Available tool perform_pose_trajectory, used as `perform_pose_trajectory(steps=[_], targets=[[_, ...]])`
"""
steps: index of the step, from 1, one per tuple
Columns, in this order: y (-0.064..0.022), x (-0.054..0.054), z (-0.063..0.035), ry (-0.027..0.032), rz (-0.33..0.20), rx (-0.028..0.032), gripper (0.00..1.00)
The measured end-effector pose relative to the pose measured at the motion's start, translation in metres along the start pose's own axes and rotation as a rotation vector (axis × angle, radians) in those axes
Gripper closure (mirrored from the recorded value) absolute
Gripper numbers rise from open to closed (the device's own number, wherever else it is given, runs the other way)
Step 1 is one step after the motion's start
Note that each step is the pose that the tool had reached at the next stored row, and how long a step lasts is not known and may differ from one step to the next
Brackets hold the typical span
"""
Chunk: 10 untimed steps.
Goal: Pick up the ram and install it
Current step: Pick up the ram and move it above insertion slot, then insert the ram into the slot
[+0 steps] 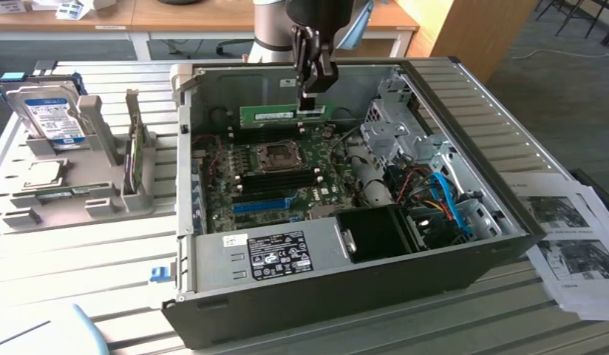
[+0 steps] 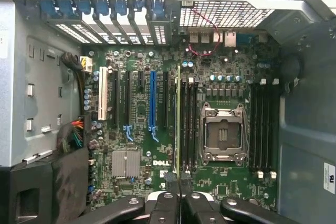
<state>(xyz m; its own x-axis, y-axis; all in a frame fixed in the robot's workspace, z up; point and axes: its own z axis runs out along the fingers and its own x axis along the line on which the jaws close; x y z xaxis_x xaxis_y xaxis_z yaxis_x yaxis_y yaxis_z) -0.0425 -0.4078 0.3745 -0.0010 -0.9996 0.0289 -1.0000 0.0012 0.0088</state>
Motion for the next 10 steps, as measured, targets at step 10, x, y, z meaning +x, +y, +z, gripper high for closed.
perform_pose_trajectory(steps=[10], targets=[[0.0000, 0.0000, 0.0000, 0.0000, 0.000, 0.0000, 0.89]])
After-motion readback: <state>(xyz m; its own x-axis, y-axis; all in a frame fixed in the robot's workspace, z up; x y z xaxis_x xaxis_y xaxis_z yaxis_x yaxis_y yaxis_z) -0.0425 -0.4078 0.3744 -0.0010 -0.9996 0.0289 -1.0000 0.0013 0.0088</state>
